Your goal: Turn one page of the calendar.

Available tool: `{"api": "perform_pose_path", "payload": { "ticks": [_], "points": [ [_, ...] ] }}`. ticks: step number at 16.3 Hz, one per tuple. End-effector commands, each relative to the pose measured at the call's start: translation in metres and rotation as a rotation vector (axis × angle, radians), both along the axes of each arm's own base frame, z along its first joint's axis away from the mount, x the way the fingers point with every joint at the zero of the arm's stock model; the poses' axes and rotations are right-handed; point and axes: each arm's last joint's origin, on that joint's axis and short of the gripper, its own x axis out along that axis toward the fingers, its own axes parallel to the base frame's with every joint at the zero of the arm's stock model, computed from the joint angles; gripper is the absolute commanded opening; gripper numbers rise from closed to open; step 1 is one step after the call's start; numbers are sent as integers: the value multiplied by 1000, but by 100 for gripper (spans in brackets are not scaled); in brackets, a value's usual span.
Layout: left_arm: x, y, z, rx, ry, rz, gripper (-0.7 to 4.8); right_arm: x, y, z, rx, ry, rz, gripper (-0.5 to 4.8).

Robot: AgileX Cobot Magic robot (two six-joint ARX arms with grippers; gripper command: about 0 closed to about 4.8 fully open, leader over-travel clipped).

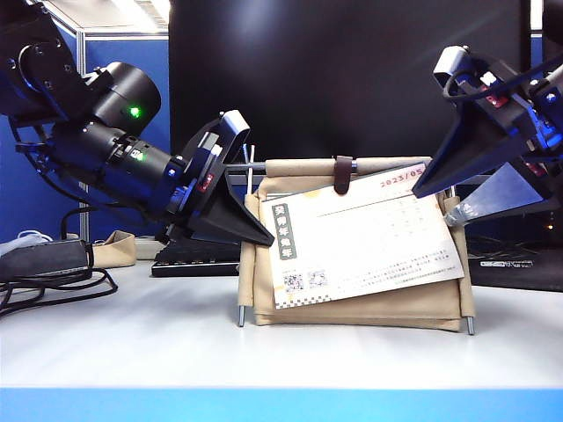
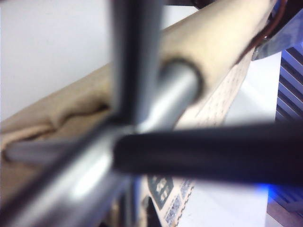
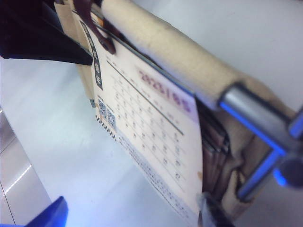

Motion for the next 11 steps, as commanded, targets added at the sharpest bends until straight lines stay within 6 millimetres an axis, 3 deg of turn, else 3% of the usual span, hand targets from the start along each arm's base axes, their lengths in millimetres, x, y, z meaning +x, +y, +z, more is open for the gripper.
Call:
{"api": "perform_pose_path", "payload": {
  "ticks": [1, 11],
  "points": [
    [0, 0, -2, 14, 2, 14, -6, 1, 1, 2, -4, -30, 2, 365],
    [0, 0, -2, 16, 6, 14, -6, 6, -1, 10, -48, -126, -63, 365]
  ]
}}
